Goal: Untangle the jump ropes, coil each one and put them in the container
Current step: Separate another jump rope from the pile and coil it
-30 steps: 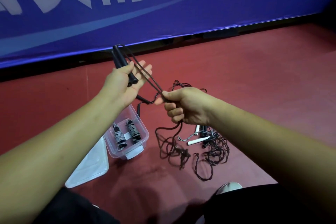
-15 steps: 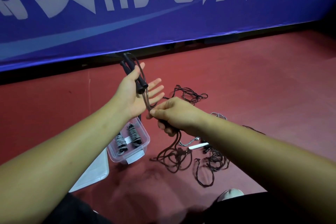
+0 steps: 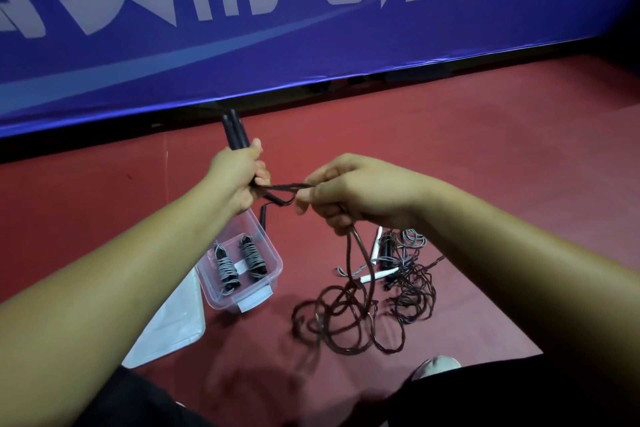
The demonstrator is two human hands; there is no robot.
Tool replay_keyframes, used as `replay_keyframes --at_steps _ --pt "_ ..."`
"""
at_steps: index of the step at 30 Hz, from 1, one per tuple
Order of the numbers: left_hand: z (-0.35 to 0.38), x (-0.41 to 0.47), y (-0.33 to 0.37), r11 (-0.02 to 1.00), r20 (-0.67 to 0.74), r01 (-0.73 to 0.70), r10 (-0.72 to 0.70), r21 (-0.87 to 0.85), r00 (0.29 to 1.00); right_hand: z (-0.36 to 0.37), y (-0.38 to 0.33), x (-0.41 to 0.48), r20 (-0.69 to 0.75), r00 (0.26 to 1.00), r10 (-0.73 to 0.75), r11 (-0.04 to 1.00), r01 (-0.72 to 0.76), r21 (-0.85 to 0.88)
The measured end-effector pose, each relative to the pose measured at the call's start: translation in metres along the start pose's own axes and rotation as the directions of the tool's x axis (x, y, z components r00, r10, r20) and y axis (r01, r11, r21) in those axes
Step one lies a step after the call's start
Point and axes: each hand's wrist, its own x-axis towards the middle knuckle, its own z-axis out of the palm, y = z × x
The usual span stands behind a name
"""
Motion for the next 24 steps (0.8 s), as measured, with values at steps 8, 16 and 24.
replay_keyframes --at_steps 8,16,24 --pt "-0.007 -0.011 -0.007 0.835 0.105 0.089 -0.173 0.543 0.979 -0.029 0.001 -0.004 -0.051 0.997 -0.051 0.981 0.06 0.185" --pt "0.002 -0.031 -0.013 0.748 0.313 0.155 -0.444 0.645 0.84 -0.062 0.012 -0.001 -0.252 0.965 -0.073 0.988 0.105 0.113" --pt "0.012 -0.048 -0.005 0.828 0.494 0.135 -0.446 0.544 0.747 -0.076 0.018 -0.004 -0.409 0.904 -0.124 0.992 0.107 -0.065"
